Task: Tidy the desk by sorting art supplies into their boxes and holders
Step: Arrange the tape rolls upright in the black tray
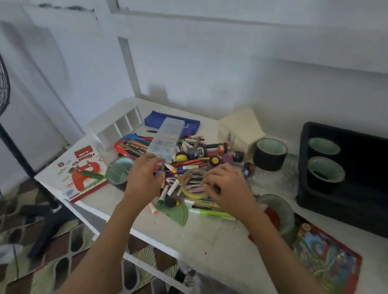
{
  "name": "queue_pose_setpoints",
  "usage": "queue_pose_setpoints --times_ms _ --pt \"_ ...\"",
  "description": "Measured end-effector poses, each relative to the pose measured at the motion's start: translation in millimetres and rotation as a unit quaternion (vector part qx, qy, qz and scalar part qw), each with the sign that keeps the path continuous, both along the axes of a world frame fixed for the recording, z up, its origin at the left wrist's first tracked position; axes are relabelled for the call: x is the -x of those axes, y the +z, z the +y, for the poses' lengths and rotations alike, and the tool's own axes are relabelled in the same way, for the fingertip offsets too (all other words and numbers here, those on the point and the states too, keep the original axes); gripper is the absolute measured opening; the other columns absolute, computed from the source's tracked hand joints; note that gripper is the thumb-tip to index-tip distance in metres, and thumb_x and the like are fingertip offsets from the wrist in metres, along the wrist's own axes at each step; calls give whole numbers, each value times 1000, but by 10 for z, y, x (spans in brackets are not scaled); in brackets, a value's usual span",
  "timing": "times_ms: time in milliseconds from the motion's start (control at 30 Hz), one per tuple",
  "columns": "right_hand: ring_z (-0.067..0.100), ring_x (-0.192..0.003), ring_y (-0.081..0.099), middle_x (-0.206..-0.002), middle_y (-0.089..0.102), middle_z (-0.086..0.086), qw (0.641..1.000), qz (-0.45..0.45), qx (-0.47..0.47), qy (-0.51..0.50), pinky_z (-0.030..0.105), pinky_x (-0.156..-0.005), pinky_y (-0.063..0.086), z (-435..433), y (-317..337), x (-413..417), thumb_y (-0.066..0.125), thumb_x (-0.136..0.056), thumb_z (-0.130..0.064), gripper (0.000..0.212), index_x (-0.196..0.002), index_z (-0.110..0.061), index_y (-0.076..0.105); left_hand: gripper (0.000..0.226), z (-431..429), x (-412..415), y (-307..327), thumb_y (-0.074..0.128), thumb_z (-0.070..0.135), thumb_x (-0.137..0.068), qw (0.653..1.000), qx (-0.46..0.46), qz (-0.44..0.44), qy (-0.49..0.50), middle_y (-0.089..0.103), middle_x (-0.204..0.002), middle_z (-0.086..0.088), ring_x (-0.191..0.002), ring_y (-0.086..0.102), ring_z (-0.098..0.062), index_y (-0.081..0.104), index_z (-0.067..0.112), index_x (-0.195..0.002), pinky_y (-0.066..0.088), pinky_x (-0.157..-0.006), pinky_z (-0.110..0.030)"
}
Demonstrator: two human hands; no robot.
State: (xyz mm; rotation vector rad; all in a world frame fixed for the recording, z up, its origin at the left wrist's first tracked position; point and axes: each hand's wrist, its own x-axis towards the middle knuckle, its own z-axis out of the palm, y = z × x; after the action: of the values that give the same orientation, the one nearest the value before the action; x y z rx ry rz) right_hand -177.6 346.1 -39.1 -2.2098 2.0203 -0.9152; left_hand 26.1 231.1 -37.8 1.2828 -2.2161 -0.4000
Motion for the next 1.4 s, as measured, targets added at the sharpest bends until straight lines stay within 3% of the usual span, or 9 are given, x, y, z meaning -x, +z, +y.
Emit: queue_pose_setpoints --times_ms 100,233,367,467,633,867,1067,1200,1400 --pt "18 -101 53 -99 67 -8 996 -12 -25 -79 43 -84 43 57 -62 -163 64 -85 -26 10 -91 -23 71 53 -50 -400 -80 63 8 -82 997 -21 -59 43 47 -128 -14 -122 43 -33 48 11 -132 36 -103 -50" --pt "25 -99 57 -101 66 -2 976 62 7 -210 43 -79 42 307 -158 -213 69 -76 -17 17 -92 -22 70 62 -38 -638 -248 60 15 -88 988 -76 -112 77 42 -140 -16 -131 35 -35 30 10 -142 32 -106 -52" --pt "33 -104 55 -109 63 10 916 79 15 -394 56 -87 40 718 -257 -283 64 -74 -15 28 -102 -14 66 54 -93 -739 -430 57 7 -88 989 -70 -109 71 53 -128 -18 -119 46 -36 39 7 -139 41 -98 -50" --pt "37 -116 47 -117 59 16 881 16 -74 -467 63 -95 34 976 -375 -333 73 -73 -13 43 -114 -9 61 47 -124 -786 -456 56 -5 -85 996 -54 -58 50 57 -120 -22 -111 50 -37 49 2 -131 45 -93 -47" --pt "33 -123 37 -121 57 14 869 -3 -181 -461 56 -93 40 1124 -455 -299 67 -82 -19 43 -122 -7 56 35 -202 -802 -462 52 -15 -81 999 -52 4 9 58 -111 -27 -104 50 -39 57 -7 -114 43 -87 -45" --pt "37 -109 52 -107 65 16 880 -12 -130 -457 55 -86 45 1100 -312 -295 67 -81 -5 28 -108 -3 66 31 -23 -738 -410 54 -10 -86 990 -11 108 95 55 -114 -26 -98 55 -42 54 -6 -116 49 -76 -47" --pt "39 -78 60 -78 68 17 900 38 3 -435 48 -63 52 1098 -159 -270 78 -66 1 22 -86 1 69 24 103 -407 -248 57 -12 -84 976 93 195 -36 57 -99 -24 -91 54 -36 58 -9 -107 47 -75 -40" --pt "33 -81 59 -75 68 11 907 64 58 -412 36 -58 47 1115 -7 21 77 -68 -1 17 -82 -2 69 21 226 140 -48 57 -9 -83 959 106 239 -106 59 -96 -20 -91 54 -27 60 -6 -103 47 -77 -33" --pt "33 -82 60 -74 67 7 898 70 79 -428 36 -58 47 1244 283 741 80 -65 -3 20 -83 -5 70 24 521 1202 104 56 -9 -85 941 78 245 -220 59 -103 -16 -96 49 -14 60 -5 -108 41 -84 -15"
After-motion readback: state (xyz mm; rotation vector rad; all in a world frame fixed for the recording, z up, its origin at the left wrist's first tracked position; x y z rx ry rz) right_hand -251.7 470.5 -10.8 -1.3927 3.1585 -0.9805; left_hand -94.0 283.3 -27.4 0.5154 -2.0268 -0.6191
